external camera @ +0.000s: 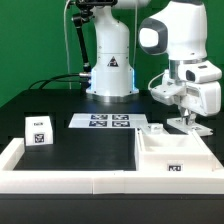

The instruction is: Assemble cabinet

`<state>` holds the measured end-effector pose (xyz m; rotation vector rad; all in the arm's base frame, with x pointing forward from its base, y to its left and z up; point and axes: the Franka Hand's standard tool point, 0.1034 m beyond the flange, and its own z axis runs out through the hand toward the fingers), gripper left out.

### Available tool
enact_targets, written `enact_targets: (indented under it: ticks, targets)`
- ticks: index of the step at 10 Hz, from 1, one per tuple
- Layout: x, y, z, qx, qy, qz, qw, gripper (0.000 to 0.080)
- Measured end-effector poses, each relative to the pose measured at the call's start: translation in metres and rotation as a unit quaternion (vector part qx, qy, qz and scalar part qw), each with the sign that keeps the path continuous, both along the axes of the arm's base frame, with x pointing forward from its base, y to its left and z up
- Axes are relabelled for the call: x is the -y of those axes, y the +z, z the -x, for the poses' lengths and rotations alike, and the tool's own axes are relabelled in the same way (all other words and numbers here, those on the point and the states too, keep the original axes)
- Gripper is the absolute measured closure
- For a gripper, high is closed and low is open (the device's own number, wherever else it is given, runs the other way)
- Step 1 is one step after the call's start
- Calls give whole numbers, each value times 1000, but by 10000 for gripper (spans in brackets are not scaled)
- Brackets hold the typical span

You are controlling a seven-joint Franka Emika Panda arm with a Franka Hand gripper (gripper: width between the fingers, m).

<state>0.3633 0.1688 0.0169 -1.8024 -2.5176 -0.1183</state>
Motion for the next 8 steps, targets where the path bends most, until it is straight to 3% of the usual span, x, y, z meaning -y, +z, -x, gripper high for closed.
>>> enact_targets:
  ticks: [3,5,6,8]
  targets:
    - [26,26,-25,19,-103,6,994,731]
    - [37,41,-44,20,-129,22,991,731]
    - [43,45,-56,28,-135,20,990,730]
    - [43,43,-55,27,-138,20,990,729]
